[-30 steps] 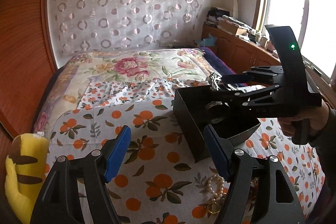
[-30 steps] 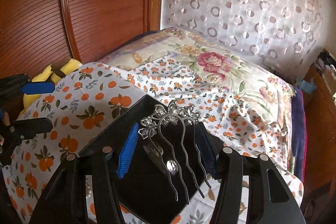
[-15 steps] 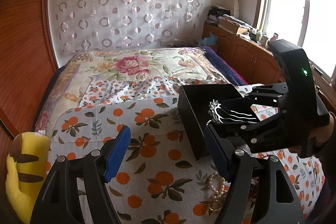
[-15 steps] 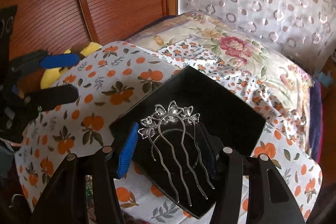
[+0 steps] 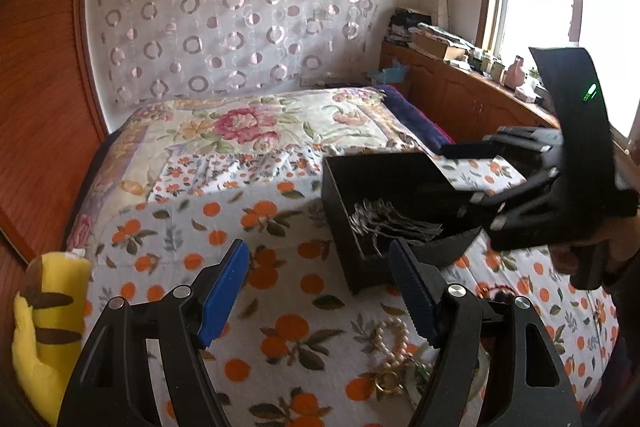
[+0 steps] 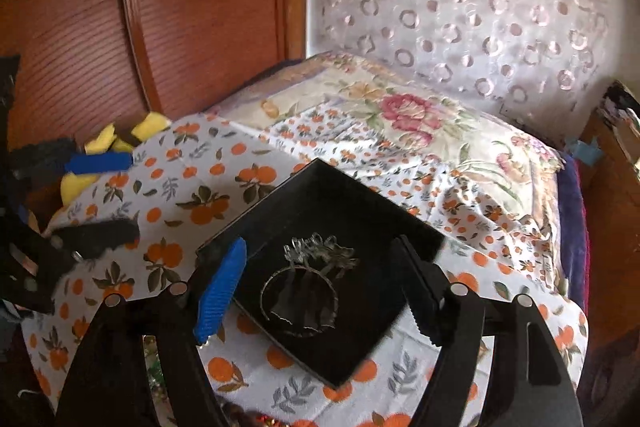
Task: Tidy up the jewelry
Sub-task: 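Move both tools back over the jewelry pile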
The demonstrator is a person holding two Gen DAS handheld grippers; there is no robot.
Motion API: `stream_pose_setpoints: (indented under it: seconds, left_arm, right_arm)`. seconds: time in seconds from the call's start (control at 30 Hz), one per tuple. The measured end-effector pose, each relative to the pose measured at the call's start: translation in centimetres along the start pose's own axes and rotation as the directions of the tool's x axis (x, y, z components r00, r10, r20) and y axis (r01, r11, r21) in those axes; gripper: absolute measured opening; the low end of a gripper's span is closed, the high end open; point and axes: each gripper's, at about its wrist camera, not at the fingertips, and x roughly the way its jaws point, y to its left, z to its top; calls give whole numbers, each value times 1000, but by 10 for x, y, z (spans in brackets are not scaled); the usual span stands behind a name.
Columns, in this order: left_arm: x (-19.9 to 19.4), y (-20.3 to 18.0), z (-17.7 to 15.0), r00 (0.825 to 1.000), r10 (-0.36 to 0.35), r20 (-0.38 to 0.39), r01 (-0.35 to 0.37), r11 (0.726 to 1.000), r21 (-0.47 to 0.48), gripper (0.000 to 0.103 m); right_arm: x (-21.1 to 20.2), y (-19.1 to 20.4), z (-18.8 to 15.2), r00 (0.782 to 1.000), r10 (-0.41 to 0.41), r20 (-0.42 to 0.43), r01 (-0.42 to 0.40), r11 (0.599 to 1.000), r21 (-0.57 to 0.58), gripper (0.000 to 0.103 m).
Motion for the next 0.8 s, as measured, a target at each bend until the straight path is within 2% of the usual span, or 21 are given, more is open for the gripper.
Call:
stream_pose_setpoints:
  seconds: [0.3,0.4,0.57,0.8]
  left_arm:
    - [2,-28,-39,997,-32,-71,32,999,0,70]
    - [0,-35,-52,995,-49,-91,48,999,-10,70]
    - [-5,-47,-69,993,-54,-106,53,999,-11,70]
    - [-6,-64,-87,990,-57,-133,56,998,-7,72]
  right_arm:
    - [-46,1,-44,999,-27,34,26,999,42,75]
    - [-56,6,-62,999,-28,30,26,998,50,68]
    - [-60,10,-90,1000,-21,2,21,998,66,46]
    - [-56,11,-121,999,-19,-27,22,994,107,30]
